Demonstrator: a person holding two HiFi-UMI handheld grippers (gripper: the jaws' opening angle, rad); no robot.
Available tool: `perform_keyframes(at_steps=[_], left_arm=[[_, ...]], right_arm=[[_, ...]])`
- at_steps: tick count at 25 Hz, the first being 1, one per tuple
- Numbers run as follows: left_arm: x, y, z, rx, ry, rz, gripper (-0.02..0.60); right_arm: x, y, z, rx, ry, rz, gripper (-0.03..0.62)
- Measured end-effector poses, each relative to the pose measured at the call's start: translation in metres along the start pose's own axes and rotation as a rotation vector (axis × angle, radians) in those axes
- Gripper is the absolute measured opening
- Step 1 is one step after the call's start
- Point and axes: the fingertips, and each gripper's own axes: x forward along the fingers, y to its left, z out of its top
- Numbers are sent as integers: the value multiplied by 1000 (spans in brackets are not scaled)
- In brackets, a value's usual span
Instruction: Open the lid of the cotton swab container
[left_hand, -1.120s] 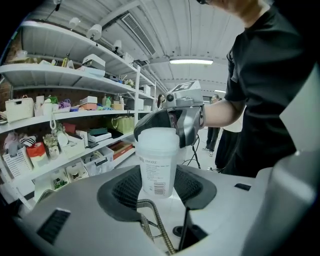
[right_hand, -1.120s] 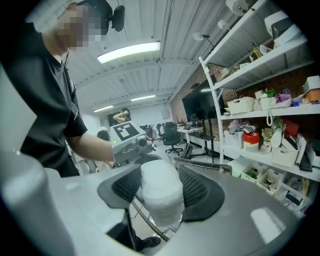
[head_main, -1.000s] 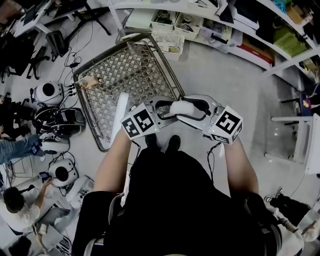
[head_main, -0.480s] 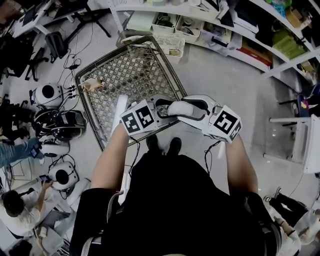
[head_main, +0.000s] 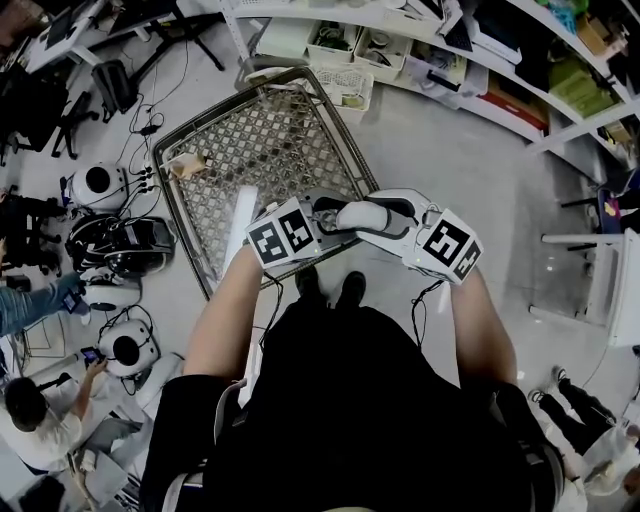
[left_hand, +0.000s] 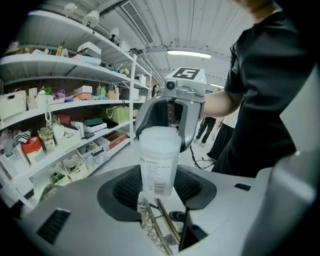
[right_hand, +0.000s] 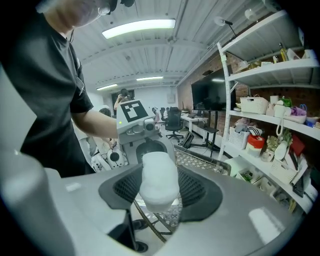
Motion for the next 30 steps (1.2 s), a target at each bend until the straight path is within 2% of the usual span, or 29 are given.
perform_keyframes(at_steps=[13,17,23,30], left_arm=[[0,-1,-4,-14,15,-10,195],[-2,2,-6,-72,-24,-24,195],[-6,8,-4,-53,-39,2,195],[-13,23,-11,-45,-12,57,195]], right_arm=[[4,3,3,-57,22,-38,227],[5,1,7,-127,34,-74,224],[7,-3,11,-126,23,-90,230],[-2,-4,32,-81,-76,-63,213]])
